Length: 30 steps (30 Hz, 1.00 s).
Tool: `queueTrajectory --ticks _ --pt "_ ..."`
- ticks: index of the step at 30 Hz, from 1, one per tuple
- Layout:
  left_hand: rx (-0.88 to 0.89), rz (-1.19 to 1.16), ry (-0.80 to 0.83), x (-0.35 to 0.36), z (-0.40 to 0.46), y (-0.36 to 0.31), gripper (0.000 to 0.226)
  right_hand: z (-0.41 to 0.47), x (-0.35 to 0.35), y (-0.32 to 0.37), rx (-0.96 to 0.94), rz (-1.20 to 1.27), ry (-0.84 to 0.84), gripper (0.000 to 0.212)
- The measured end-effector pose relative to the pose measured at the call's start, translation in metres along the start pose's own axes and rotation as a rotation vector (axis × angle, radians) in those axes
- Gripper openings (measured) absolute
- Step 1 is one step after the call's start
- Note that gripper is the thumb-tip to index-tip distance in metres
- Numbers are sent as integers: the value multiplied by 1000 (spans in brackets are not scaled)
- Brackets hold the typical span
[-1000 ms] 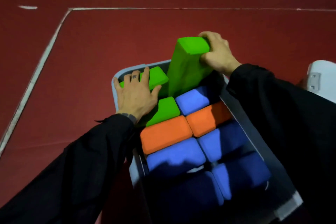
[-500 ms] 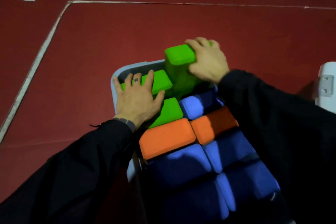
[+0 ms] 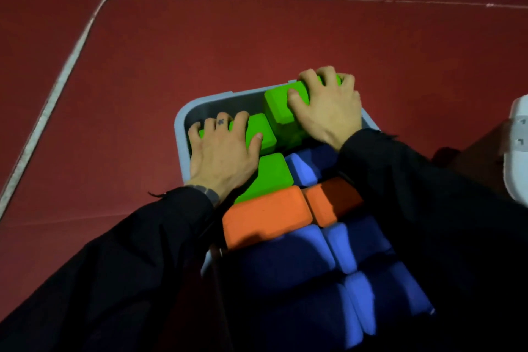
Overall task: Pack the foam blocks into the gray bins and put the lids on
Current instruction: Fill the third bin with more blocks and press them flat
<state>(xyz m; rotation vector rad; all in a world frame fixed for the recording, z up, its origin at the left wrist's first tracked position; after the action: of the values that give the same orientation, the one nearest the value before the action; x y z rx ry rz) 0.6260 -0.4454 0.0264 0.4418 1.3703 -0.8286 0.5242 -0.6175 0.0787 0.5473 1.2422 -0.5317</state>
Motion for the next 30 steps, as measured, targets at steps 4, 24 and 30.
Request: queueTrajectory --ticks 4,24,30 --pt "17 49 -6 2 -3 -4 60 31 -12 -14 -125 -1 299 52" --pt "-115 12 -10 4 0 0 63 41 6 19 -711 -171 66 101" --pt "78 45 38 7 -4 -15 92 35 8 2 -625 -187 67 99"
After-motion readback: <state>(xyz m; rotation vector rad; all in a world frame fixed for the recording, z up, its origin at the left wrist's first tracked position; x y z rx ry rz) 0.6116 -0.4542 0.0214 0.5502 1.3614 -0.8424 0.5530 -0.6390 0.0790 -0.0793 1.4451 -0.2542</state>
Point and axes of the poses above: each hand's wrist, its own z-axis towards the middle knuckle, its own x-axis out of the palm, y = z × x, the point moved 7 cm from there along z, towards the middle knuckle, and after that the axes turned 4 degrees about -x, right-handed, at the moved point
